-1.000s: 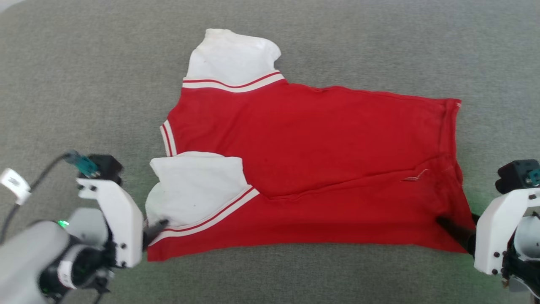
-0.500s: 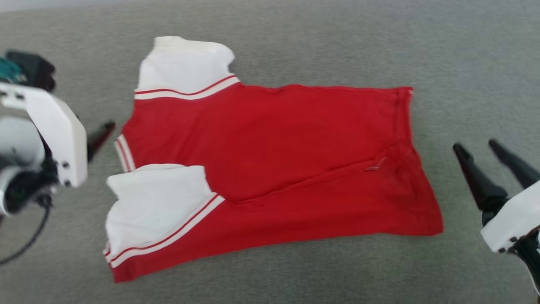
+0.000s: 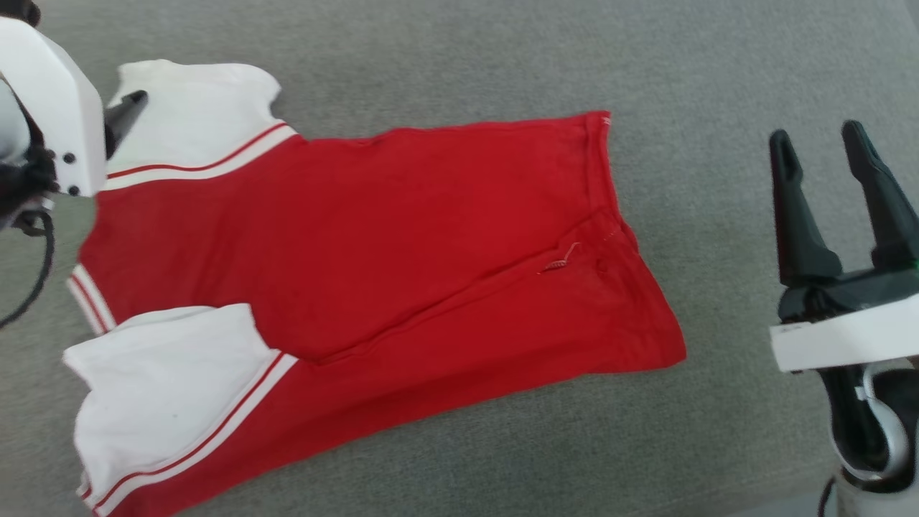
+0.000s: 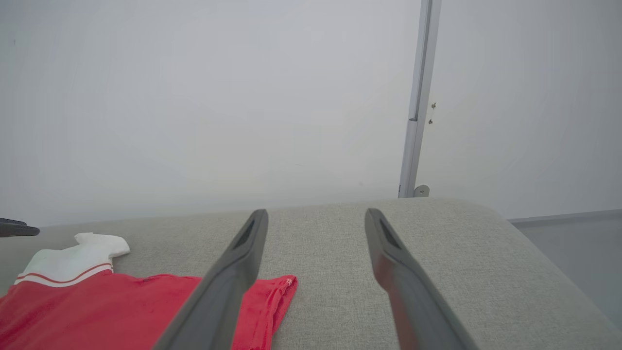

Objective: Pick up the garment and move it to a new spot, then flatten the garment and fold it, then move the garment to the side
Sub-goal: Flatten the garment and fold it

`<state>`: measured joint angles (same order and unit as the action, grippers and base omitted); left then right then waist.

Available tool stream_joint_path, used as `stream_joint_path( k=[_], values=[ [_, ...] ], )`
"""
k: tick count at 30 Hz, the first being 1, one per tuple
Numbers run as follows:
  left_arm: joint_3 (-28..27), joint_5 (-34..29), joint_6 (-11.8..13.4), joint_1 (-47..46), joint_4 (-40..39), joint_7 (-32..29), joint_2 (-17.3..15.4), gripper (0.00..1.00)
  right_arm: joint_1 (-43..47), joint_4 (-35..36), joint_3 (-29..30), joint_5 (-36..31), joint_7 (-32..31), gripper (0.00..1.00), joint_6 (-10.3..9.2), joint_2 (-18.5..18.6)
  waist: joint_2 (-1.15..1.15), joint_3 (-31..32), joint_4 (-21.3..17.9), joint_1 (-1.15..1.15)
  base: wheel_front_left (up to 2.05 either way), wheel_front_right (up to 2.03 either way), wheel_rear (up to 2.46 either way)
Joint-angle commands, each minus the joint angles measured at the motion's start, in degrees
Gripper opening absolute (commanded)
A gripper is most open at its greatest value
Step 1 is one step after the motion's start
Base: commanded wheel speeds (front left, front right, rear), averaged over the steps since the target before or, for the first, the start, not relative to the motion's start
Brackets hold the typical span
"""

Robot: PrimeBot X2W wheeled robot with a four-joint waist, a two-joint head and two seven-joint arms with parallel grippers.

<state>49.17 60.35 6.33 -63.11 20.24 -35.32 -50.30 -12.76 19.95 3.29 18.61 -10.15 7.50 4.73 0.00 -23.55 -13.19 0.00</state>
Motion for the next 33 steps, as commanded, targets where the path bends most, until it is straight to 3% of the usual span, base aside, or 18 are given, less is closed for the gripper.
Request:
stream_joint_path(
  k=[1, 9, 19, 20, 21, 26, 33],
  values=[
    [0.01, -0.32, -0.24, -0.89, 0.78, -0.04, 0.1, 1.0, -0.7, -0.34, -0.33, -0.09, 0.75, 1.0, -0.01, -0.34, 0.0, -1.28, -1.32, 0.0, 0.0, 0.0, 0.0],
    [1.79, -3.0, -2.72, -5.76, 12.92, -0.74, 3.45, 1.0, -3.44, -3.68, -4.22, -0.24, 4.17, 1.0, -0.01, -0.72, 0.0, -4.62, -3.36, 0.0, 0.0, 0.0, 0.0],
    [4.02, -4.89, -3.74, -8.73, 25.92, -2.54, 8.08, 1.0, -9.64, -8.64, -9.89, 3.34, -0.43, 1.0, -0.01, 3.55, 0.0, -7.93, -3.63, 0.0, 0.0, 0.0, 0.0],
    [4.37, -4.36, -4.16, -8.68, 27.01, -4.16, 8.69, 0.93, -10.45, -9.69, -10.39, 4.06, -1.43, 1.0, -0.01, 3.82, 0.0, -8.15, -3.51, 0.0, 0.0, 0.0, 0.0],
    [4.47, -3.6, -4.12, -8.41, 28.23, -5.79, 9.24, 0.0, -11.36, -10.88, -11.35, 4.63, -2.74, 1.0, -0.01, 4.39, 0.0, -8.27, -3.44, 0.0, 0.0, 0.0, 0.0],
    [5.04, -2.16, -5.39, -10.06, 30.61, -10.61, 11.77, 0.0, -17.69, -16.67, -15.45, 8.19, -10.91, 1.0, -0.02, 7.29, 0.0, -8.92, -2.86, 0.0, 0.0, 0.0, 0.0],
    [5.08, -2.48, -7.08, -13.03, 31.31, -9.95, 14.29, 0.0, -28.13, -26.77, -19.95, 12.06, -25.08, 1.0, -0.01, 9.66, 0.0, -9.37, -1.37, 0.0, 0.0, 0.0, 0.0]
  ],
)
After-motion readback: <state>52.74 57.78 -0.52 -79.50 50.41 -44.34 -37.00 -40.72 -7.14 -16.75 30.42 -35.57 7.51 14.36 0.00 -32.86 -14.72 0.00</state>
